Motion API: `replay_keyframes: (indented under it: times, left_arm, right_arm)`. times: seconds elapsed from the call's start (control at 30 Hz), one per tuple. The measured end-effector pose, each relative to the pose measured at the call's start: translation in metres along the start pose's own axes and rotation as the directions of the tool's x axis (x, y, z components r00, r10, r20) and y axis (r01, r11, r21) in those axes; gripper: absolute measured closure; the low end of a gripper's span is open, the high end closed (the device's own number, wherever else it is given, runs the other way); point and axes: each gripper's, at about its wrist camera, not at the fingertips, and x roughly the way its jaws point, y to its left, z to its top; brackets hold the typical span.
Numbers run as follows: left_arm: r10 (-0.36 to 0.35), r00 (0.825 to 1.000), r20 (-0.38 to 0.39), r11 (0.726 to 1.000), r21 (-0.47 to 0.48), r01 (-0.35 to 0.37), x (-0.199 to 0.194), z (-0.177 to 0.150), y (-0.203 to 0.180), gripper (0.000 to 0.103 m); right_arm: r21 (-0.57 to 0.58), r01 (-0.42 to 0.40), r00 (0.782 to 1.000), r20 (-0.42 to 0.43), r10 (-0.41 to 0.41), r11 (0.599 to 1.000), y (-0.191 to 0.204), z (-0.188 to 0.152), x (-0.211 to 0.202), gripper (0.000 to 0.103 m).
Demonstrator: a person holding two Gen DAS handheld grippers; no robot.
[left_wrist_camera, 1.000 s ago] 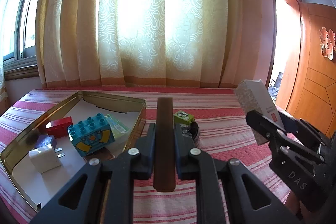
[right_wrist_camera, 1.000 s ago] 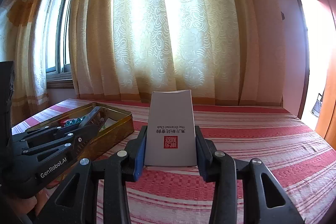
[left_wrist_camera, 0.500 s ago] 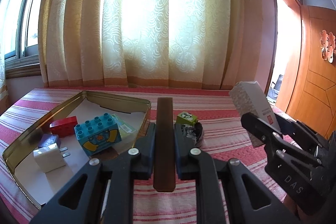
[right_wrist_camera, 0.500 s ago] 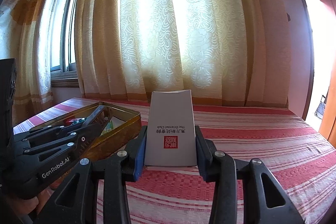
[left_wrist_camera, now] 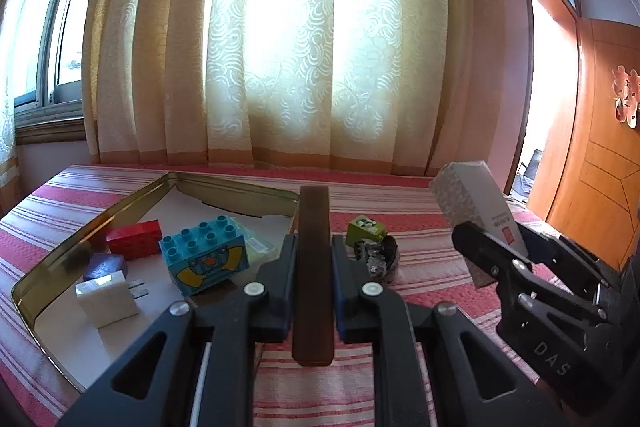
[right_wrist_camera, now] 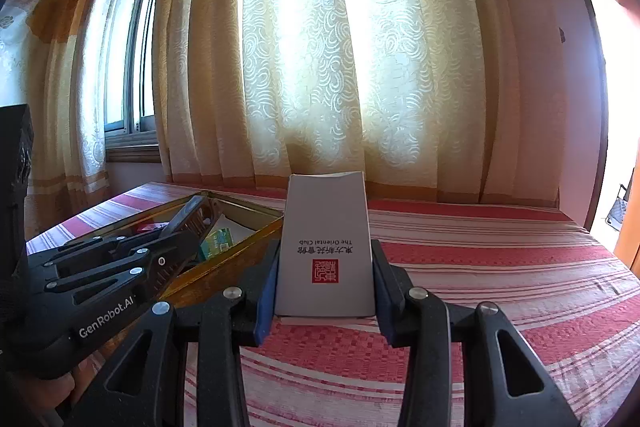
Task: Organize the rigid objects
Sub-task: 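Carry the brown bar and white box toward the tin tray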
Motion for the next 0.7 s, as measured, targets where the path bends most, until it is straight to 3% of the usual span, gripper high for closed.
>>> replay_keyframes:
  times: [0.7]
  left_arm:
    - [0.013,1.0,0.011,1.0,-0.018,-0.013,-0.007,-0.001,0.013,0.089]
  right_arm:
    - [-0.022,-0.03,1.0,-0.008,0.029,0.999,0.017,0.002,0.005,0.059]
